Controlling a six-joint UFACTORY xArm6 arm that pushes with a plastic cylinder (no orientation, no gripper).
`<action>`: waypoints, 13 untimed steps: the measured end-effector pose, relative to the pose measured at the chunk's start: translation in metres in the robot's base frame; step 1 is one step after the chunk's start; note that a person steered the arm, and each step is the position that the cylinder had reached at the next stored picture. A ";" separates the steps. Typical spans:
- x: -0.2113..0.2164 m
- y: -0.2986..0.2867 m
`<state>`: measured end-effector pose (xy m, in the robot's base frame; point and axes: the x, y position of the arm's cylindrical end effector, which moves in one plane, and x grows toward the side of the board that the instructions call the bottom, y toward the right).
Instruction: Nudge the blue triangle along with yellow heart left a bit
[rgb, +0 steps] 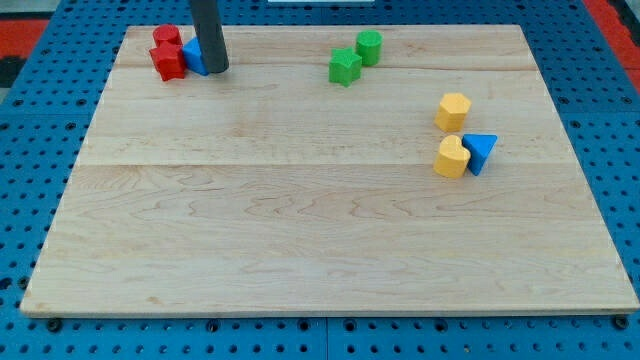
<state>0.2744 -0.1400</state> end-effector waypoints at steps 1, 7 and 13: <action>-0.010 0.005; 0.242 0.163; 0.144 0.396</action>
<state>0.4186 0.2564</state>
